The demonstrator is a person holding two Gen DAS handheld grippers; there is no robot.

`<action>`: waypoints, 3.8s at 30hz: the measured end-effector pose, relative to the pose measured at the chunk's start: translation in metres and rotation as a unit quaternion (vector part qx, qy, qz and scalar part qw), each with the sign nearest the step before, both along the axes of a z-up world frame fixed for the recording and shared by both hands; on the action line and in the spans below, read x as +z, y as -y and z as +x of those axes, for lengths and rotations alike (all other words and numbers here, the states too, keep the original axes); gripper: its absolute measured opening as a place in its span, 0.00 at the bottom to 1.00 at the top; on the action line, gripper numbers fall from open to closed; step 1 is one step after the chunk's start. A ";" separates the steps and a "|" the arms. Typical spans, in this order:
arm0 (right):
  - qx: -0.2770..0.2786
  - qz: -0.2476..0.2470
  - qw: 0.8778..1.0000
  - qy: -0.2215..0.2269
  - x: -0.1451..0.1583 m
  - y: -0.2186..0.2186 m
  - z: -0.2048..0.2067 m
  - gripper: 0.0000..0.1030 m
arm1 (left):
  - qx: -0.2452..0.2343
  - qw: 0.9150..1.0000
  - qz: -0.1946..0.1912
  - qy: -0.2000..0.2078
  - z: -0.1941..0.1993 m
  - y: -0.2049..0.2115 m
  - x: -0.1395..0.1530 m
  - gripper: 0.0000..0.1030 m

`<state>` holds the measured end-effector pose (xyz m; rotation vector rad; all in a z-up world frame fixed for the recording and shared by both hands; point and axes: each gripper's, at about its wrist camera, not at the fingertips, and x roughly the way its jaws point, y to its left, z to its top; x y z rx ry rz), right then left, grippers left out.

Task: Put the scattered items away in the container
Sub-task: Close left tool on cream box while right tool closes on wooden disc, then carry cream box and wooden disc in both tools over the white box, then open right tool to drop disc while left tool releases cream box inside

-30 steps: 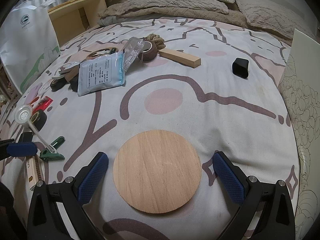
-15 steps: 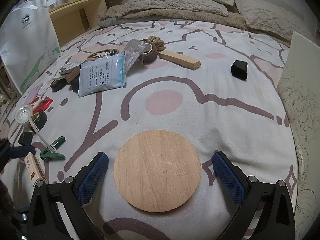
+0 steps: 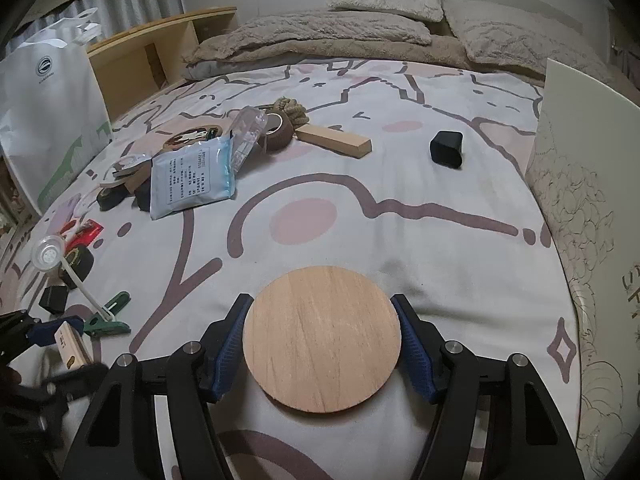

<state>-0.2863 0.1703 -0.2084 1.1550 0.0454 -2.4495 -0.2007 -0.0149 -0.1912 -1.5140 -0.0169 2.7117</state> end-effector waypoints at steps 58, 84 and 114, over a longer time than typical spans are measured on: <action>-0.059 -0.089 0.973 -0.202 0.169 -0.142 0.075 0.67 | -0.037 0.980 0.100 -0.168 0.005 -0.113 0.111 0.54; -0.202 -0.099 0.966 -0.128 0.137 -0.248 0.044 0.67 | -0.116 0.965 0.166 -0.167 -0.041 -0.216 0.138 0.54; -0.226 -0.158 0.957 -0.092 0.115 -0.295 0.042 0.86 | -0.166 0.965 0.172 -0.109 -0.133 -0.308 0.158 0.54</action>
